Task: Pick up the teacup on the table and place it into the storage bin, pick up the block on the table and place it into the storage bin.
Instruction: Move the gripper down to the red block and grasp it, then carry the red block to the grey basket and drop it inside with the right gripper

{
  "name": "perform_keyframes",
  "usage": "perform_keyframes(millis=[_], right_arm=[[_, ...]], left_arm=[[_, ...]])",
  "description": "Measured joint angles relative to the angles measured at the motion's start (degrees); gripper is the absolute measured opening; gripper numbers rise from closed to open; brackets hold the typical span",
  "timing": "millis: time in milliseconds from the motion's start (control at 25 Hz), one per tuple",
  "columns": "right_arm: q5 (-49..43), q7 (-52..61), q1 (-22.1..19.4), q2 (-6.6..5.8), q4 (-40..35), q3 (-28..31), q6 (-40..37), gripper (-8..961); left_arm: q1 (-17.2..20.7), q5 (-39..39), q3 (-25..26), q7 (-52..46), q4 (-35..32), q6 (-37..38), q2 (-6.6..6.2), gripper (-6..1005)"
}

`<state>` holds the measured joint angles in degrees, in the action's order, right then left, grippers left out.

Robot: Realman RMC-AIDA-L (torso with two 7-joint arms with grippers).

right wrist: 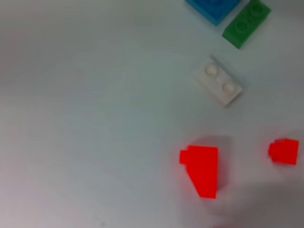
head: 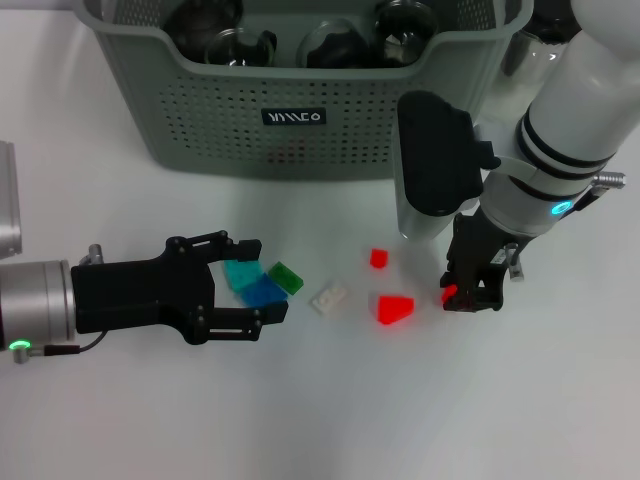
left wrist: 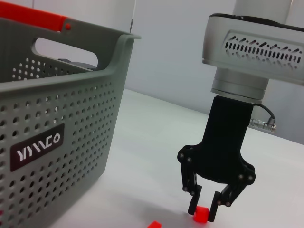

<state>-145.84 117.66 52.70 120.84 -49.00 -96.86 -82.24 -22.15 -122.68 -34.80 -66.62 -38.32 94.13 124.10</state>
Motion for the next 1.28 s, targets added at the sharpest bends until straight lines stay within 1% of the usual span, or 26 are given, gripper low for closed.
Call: perform_keyframes(millis=[200,320,400,480,560,680,720,800,880,920,1000,1080,1280], right_arm=[[0.0,0.9,0.0,-0.26,-1.5,0.2,-1.5,226],[0.2,1.2,-0.6,-0.39,-4.7,1.8,-3.9,226],[0.2,1.2,-0.9,-0.47,-8.4,4.3,-6.7,226],[0.3,1.2,-0.8,-0.52,-12.5,8.0,-10.4,226],[0.9,1.3,0.4,-0.51,-16.2,12.8,-14.8,226],[4.1,1.3,3.7,-0.6,-20.0,21.5,-20.2,226],[4.9,1.3,4.8,-0.71,-20.9,24.4,-21.1,225],[5.9,1.4,7.7,-1.02,-22.2,32.2,-21.6,225],[6.0,1.9,9.8,-1.41,-22.2,38.1,-19.7,225],[5.9,2.7,10.8,-1.72,-22.0,40.8,-17.5,225],[5.3,4.7,11.7,-2.14,-21.3,42.8,-12.5,225],[3.6,7.5,12.0,-2.5,-19.9,42.7,-5.4,225],[-5.0,11.9,13.1,-2.4,-13.2,40.2,8.3,225]], left_arm=[[0.0,0.0,0.0,0.0,0.0,0.0,0.0,857],[0.1,0.0,0.0,0.0,0.0,0.0,0.0,857],[0.2,0.0,0.0,0.0,0.0,0.0,0.0,857],[0.2,0.0,0.0,0.0,-0.1,0.0,-0.01,857],[0.1,0.0,0.0,0.0,-0.1,0.0,-0.06,857],[0.0,0.0,0.0,0.0,-0.3,0.0,-0.16,857],[0.0,0.0,0.0,0.0,-0.3,0.0,-0.17,857],[0.0,0.0,0.0,0.0,-0.4,0.0,-0.17,857],[0.0,0.0,0.0,0.0,-0.5,0.0,-0.18,857],[0.0,0.0,0.0,0.1,-0.5,0.0,-0.17,857],[0.0,0.0,0.0,0.2,-0.5,0.0,-0.17,857],[0.0,0.0,0.1,0.4,-0.5,0.0,-0.18,857],[0.0,0.0,0.7,0.6,-0.5,-0.1,-0.24,857]])
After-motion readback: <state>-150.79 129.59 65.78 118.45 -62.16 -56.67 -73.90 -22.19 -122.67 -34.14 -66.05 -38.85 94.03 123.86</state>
